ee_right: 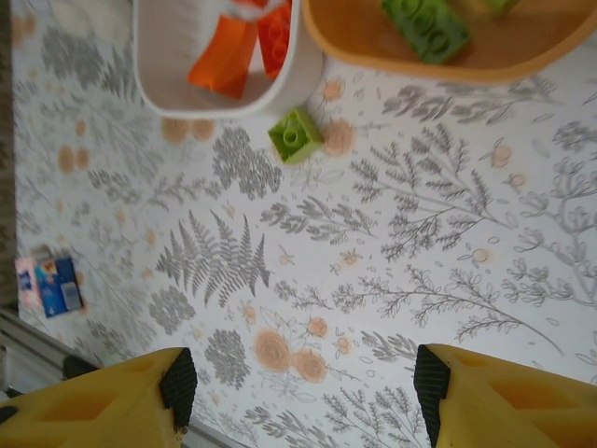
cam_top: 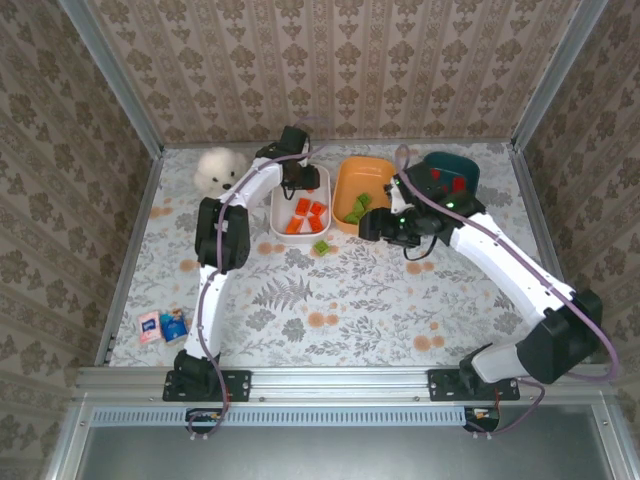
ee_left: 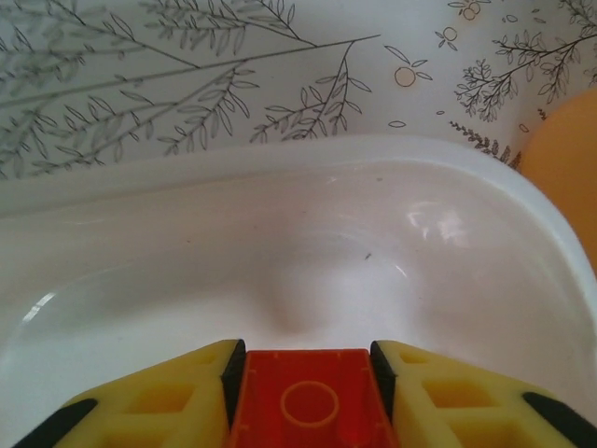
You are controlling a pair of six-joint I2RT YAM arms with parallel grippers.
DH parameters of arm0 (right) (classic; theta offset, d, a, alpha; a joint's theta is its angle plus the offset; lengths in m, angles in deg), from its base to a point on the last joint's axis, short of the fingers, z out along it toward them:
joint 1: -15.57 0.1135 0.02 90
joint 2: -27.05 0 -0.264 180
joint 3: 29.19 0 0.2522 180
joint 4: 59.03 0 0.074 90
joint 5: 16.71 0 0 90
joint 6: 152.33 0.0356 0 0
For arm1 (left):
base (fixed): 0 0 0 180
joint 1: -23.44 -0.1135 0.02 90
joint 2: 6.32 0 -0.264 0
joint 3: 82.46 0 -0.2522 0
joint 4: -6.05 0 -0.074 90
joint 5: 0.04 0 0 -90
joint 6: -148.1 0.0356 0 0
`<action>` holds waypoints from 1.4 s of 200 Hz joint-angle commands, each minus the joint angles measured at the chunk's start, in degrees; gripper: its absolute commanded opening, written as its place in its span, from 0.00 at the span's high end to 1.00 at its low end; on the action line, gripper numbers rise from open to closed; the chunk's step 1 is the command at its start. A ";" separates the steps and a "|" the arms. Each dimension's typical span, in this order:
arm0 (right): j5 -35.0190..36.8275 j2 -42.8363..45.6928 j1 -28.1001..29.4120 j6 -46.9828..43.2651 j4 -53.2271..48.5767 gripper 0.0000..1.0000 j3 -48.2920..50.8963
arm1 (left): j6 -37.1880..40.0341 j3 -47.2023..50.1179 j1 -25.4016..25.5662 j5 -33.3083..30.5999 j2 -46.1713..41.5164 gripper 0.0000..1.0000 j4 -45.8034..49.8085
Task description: Sort the legos into containers by color
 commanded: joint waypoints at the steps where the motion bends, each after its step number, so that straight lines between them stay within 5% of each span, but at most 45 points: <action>1: 2.43 -4.89 3.17 -3.62 1.11 0.34 0.08 | -2.15 -1.18 0.18 3.45 -0.21 0.54 -0.10; 68: 12.42 -21.31 11.88 -14.35 5.07 0.18 -5.52 | -7.64 7.99 -0.65 3.99 -14.18 0.36 -1.83; 124: 16.66 -33.09 13.23 -22.57 10.15 0.16 -10.22 | -17.77 37.27 -2.60 3.66 -40.28 0.35 -10.61; 175: 19.30 -40.89 13.39 -22.01 10.87 0.18 -16.72 | -16.67 58.51 -3.03 -1.67 -63.15 0.35 -5.26; 228: 20.17 -46.34 13.42 -21.90 10.53 0.29 -21.53 | -19.98 73.58 -2.89 -4.06 -82.69 0.34 1.64; 280: 19.73 -47.16 13.42 -21.94 10.20 0.53 -23.06 | -20.81 76.56 -2.61 -3.83 -85.99 0.34 3.02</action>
